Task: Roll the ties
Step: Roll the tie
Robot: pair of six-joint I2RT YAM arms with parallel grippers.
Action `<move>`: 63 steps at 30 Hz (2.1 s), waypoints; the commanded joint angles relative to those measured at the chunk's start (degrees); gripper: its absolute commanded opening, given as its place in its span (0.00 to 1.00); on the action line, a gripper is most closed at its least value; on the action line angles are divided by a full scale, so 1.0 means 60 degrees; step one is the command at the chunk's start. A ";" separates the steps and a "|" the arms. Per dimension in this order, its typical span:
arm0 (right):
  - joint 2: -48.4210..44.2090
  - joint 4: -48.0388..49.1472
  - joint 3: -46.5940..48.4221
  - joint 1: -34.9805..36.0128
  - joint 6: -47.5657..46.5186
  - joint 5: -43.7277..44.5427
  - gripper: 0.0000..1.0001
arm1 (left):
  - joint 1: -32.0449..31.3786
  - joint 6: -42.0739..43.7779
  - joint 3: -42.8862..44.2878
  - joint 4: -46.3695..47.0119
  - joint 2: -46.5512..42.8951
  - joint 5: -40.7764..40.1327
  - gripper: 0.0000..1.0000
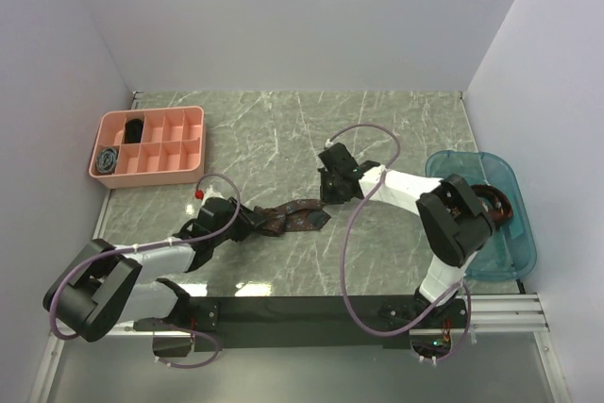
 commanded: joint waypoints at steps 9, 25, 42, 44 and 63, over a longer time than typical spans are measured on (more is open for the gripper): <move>-0.2198 -0.0407 -0.1166 0.0026 0.0547 -0.0543 0.00 | -0.0014 -0.1796 -0.0382 0.0982 -0.0712 -0.0835 0.05; -0.0939 0.0722 -0.1535 -0.0017 0.0489 -0.0368 0.00 | -0.0014 -0.1374 -0.0543 0.0427 -0.1165 -0.1289 0.03; -0.1760 0.1279 -0.0188 0.0741 0.0006 -0.0236 0.33 | -0.0029 -0.0947 0.0219 -0.1435 -0.0946 -0.1803 0.01; -0.1613 0.1657 -0.0056 0.0963 -0.0052 -0.0701 0.33 | -0.0029 -0.0932 0.0277 -0.1508 -0.0946 -0.1803 0.01; 0.0877 0.3257 0.1218 0.1477 -0.0491 -0.2126 0.38 | -0.0058 -0.1049 0.0366 -0.1641 -0.0961 -0.1759 0.01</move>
